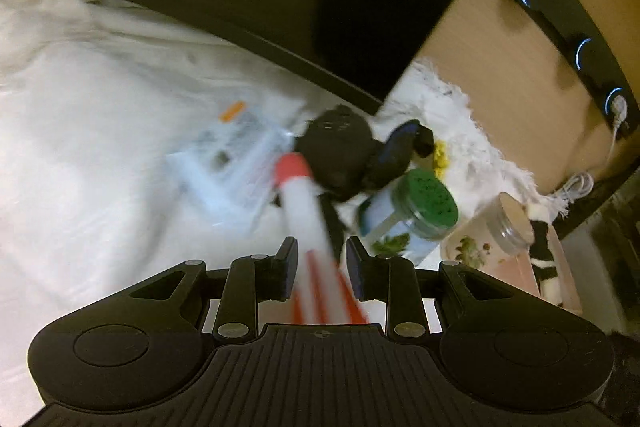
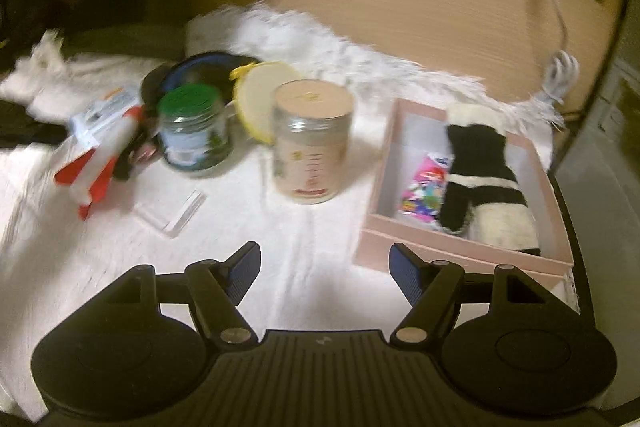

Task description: Organize soft objects

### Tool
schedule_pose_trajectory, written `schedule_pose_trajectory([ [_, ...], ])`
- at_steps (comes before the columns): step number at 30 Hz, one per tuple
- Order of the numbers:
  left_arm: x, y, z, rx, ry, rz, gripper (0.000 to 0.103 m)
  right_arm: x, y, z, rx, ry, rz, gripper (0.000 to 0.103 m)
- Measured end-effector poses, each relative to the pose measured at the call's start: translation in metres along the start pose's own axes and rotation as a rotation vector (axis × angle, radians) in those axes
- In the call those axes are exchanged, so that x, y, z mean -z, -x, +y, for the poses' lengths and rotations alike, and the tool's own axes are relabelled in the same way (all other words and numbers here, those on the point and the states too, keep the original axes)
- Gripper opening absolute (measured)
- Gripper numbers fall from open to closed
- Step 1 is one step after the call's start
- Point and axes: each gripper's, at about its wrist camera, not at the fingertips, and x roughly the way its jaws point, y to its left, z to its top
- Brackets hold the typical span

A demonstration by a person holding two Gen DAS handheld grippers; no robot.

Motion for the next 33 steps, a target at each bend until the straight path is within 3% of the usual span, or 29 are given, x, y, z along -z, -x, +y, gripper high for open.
schedule_pose_trajectory([
  [5, 0.000, -0.048, -0.019, -0.092, -0.072, 0.084, 0.030, 0.015, 0.009, 0.027, 0.034, 0.132, 0.002, 0.072],
  [7, 0.004, -0.060, -0.019, -0.146, -0.087, 0.114, 0.036, 0.022, 0.011, 0.031, 0.034, 0.150, 0.013, 0.072],
  [9, 0.007, -0.067, -0.014, -0.143, -0.069, 0.127, 0.042, 0.026, 0.011, 0.030, 0.041, 0.143, 0.033, 0.072],
  [10, 0.007, -0.067, -0.011, -0.126, -0.064, 0.129, 0.042, 0.028, 0.011, 0.029, 0.046, 0.135, 0.042, 0.072],
  [11, 0.009, -0.066, -0.010, -0.109, -0.065, 0.123, 0.034, 0.030, 0.010, 0.027, 0.051, 0.126, 0.051, 0.072],
  [17, 0.011, -0.024, 0.009, -0.020, -0.012, 0.057, 0.033, 0.023, 0.007, 0.029, 0.035, 0.091, 0.048, 0.072],
  [20, 0.005, 0.008, 0.027, -0.025, 0.036, 0.000, 0.033, 0.003, -0.001, 0.047, -0.016, 0.108, 0.023, 0.072],
  [24, -0.003, 0.046, 0.052, -0.070, 0.066, -0.059, 0.033, -0.034, -0.021, 0.090, -0.125, 0.119, -0.034, 0.072],
  [27, -0.004, 0.062, 0.072, -0.081, 0.104, -0.071, 0.033, -0.060, -0.051, 0.122, -0.241, 0.023, -0.022, 0.069],
  [29, -0.001, 0.069, 0.085, -0.073, 0.140, -0.064, 0.033, -0.070, -0.079, 0.143, -0.272, -0.029, 0.013, 0.055],
  [31, 0.002, 0.073, 0.097, -0.067, 0.167, -0.059, 0.033, -0.075, -0.109, 0.164, -0.245, -0.048, 0.061, 0.053],
  [33, 0.006, 0.076, 0.107, -0.066, 0.189, -0.053, 0.033, -0.075, -0.129, 0.174, -0.220, -0.070, 0.080, 0.040],
])
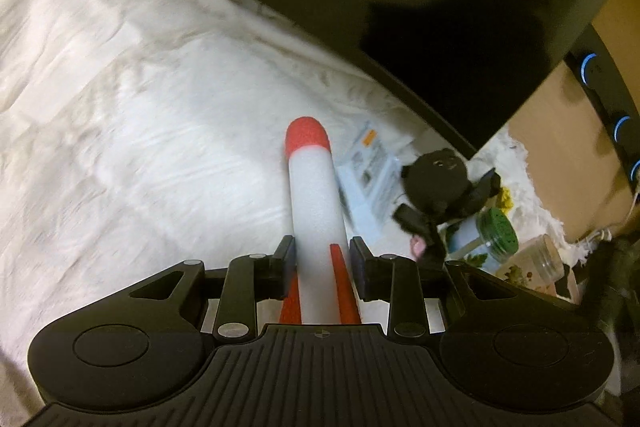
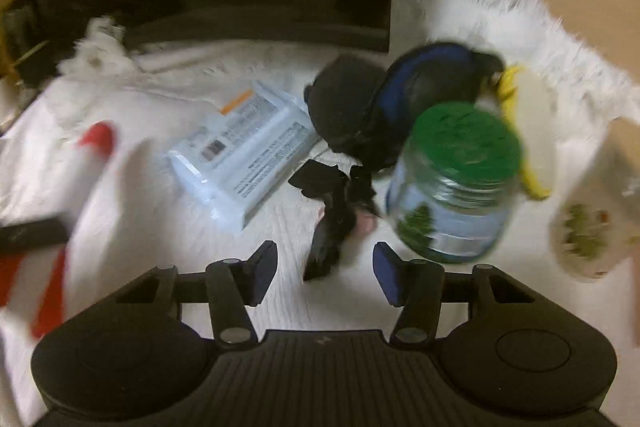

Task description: Organize soft objects

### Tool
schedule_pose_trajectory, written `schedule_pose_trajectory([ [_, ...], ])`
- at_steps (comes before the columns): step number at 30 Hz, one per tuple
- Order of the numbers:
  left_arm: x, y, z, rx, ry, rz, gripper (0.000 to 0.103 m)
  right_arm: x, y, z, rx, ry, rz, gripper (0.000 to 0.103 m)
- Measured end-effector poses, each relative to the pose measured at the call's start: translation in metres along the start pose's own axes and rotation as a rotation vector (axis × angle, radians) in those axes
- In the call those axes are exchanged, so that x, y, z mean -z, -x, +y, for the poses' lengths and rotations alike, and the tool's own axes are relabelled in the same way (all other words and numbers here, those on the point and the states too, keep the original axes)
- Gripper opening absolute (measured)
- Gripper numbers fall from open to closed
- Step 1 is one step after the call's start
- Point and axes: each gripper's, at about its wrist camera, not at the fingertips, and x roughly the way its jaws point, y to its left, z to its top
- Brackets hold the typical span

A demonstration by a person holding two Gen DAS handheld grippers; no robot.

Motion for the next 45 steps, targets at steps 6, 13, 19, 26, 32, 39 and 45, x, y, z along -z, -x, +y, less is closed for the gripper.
schedule_pose_trajectory([
  [6, -0.001, 0.006, 0.018, 0.009, 0.031, 0.002, 0.033, 0.011, 0.005, 0.002, -0.048, 0.019, 0.026, 0.005],
  [13, -0.002, -0.005, 0.020, 0.025, 0.059, 0.011, 0.033, 0.043, 0.040, 0.014, -0.118, 0.204, 0.058, 0.029],
  [19, 0.001, -0.009, 0.015, 0.018, 0.050, 0.020, 0.033, 0.040, 0.071, 0.017, -0.042, 0.311, -0.095, 0.062],
  [26, -0.006, -0.008, -0.002, 0.007, -0.002, 0.008, 0.033, 0.016, 0.018, 0.024, -0.026, 0.277, -0.025, 0.057],
  [32, -0.018, -0.001, -0.033, 0.002, -0.063, -0.026, 0.033, 0.006, 0.028, 0.008, -0.071, 0.218, 0.014, 0.028],
  [39, -0.060, 0.002, -0.136, 0.120, -0.236, -0.118, 0.033, -0.040, 0.139, -0.060, -0.057, 0.122, -0.243, 0.028],
  [45, -0.061, -0.030, -0.266, 0.333, -0.390, -0.061, 0.033, -0.050, 0.224, -0.162, 0.171, 0.065, -0.437, 0.028],
])
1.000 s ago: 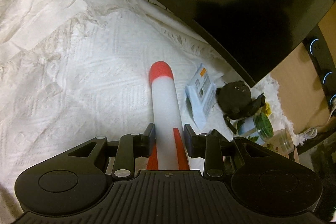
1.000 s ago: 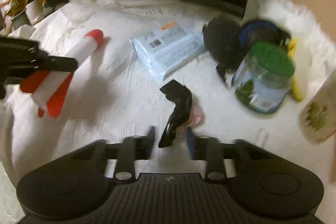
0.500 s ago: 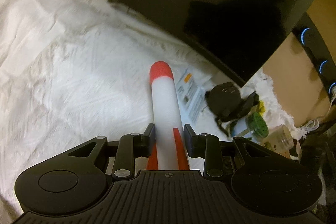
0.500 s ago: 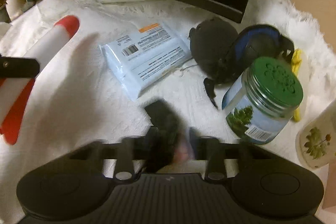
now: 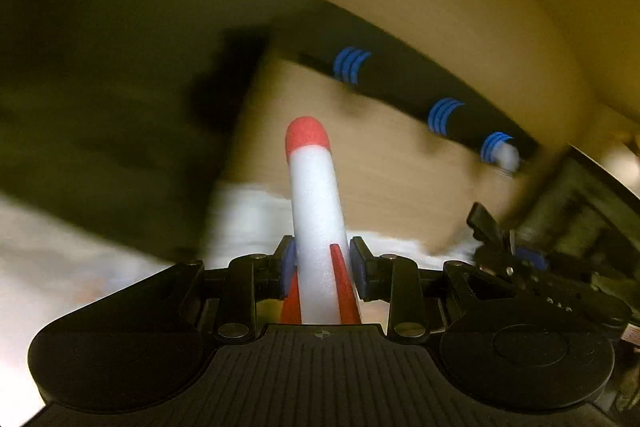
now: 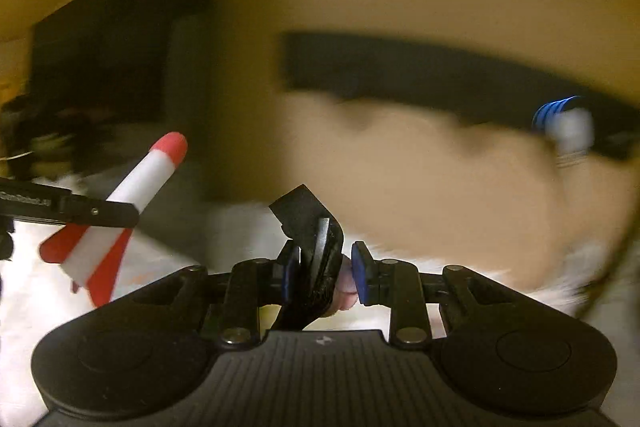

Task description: Organize soft objects

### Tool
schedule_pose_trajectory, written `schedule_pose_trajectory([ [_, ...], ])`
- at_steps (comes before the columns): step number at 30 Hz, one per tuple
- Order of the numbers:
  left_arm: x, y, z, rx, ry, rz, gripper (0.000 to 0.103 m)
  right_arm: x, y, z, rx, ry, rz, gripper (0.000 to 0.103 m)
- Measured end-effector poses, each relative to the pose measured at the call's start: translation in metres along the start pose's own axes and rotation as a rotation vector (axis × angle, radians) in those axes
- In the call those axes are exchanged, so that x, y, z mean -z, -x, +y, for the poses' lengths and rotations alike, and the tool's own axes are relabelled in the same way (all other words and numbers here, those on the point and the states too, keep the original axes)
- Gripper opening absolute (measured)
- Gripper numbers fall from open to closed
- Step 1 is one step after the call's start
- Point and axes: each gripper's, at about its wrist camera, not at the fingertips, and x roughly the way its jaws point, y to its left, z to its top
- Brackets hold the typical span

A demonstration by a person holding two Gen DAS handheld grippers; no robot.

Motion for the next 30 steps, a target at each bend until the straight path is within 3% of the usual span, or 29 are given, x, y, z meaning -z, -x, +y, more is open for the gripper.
schedule_pose_trajectory([
  [5, 0.018, -0.086, -0.075, 0.171, -0.006, 0.134, 0.033, 0.020, 0.030, -0.084, 0.188, -0.059, 0.006, 0.028],
  [11, 0.071, -0.172, -0.134, 0.229, 0.008, 0.249, 0.034, 0.066, 0.044, -0.134, 0.268, -0.133, 0.059, 0.028],
  [13, 0.090, -0.202, -0.144, 0.176, -0.011, 0.299, 0.034, 0.083, 0.051, -0.146, 0.267, -0.157, 0.074, 0.028],
  [16, 0.116, -0.238, -0.153, -0.014, -0.060, 0.409, 0.034, 0.106, 0.048, -0.157, 0.264, -0.198, 0.114, 0.028],
  [17, 0.122, -0.242, -0.151, -0.045, -0.041, 0.430, 0.034, 0.111, 0.044, -0.162, 0.260, -0.209, 0.129, 0.028],
  [20, 0.128, -0.236, -0.145, -0.042, -0.012, 0.424, 0.034, 0.127, 0.036, -0.168, 0.241, -0.232, 0.166, 0.028],
  [22, 0.123, -0.219, -0.141, -0.066, -0.009, 0.349, 0.034, 0.133, 0.027, -0.172, 0.226, -0.241, 0.191, 0.028],
  [24, 0.114, -0.198, -0.136, -0.040, 0.033, 0.289, 0.034, 0.135, 0.020, -0.174, 0.203, -0.259, 0.203, 0.028],
  [30, 0.103, -0.122, -0.111, -0.008, 0.012, 0.172, 0.034, 0.106, -0.027, -0.171, 0.056, -0.388, 0.212, 0.028],
])
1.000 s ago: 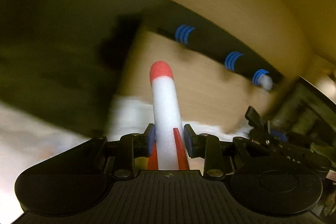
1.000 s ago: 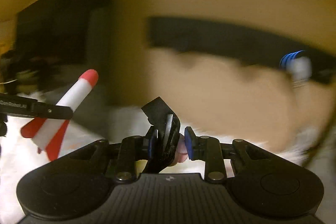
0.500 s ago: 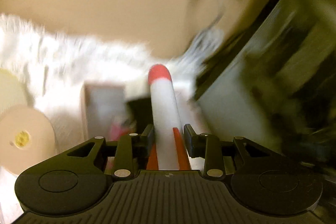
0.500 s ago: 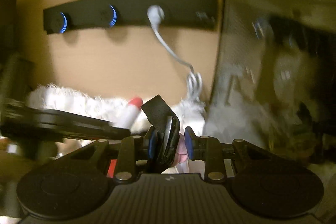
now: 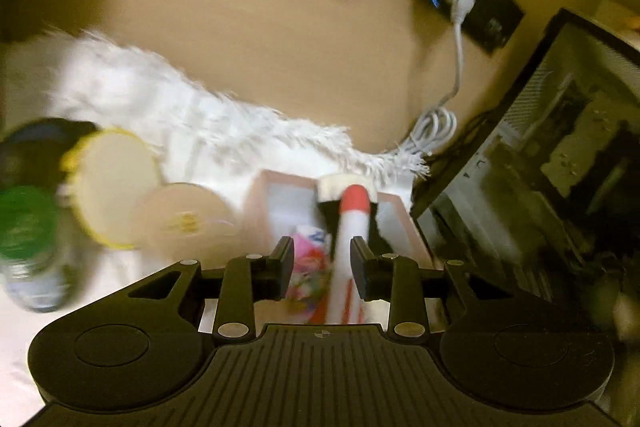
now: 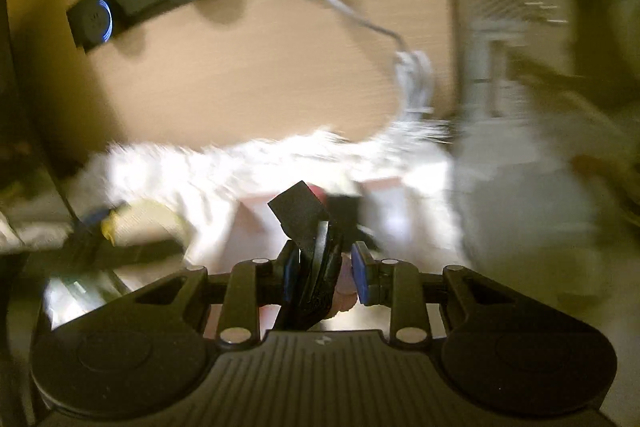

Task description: Organize soft objects

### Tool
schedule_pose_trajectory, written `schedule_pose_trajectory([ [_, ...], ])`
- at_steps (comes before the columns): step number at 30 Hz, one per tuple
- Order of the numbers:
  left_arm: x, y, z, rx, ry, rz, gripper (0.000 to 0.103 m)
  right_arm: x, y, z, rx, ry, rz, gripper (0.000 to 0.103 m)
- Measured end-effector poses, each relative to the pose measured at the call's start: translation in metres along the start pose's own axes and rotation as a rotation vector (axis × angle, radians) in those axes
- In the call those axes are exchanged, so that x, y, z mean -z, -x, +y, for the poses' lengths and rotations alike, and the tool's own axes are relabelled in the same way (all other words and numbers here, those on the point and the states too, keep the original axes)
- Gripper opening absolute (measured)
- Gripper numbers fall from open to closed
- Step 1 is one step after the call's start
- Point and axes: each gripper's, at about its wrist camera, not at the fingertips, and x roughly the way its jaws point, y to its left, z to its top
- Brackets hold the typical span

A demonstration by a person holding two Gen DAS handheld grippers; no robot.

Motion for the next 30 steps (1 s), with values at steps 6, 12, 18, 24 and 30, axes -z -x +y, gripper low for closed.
schedule_pose_trajectory([
  [6, 0.031, 0.056, 0.057, -0.146, 0.013, 0.024, 0.034, -0.038, -0.065, 0.029, -0.124, -0.093, 0.085, 0.053],
  [12, 0.070, 0.106, 0.142, -0.381, 0.145, 0.038, 0.034, -0.031, -0.062, 0.050, -0.055, -0.002, 0.063, 0.054],
  [18, 0.062, 0.147, 0.213, -0.460, 0.227, -0.037, 0.034, 0.012, -0.029, 0.081, -0.007, 0.138, 0.076, 0.059],
  [24, 0.009, 0.141, 0.274, -0.434, 0.149, -0.053, 0.034, 0.061, -0.012, 0.121, -0.014, 0.192, 0.164, 0.062],
  [30, -0.019, 0.104, 0.304, -0.417, 0.042, 0.032, 0.034, 0.105, -0.022, 0.161, -0.024, 0.246, 0.272, 0.062],
])
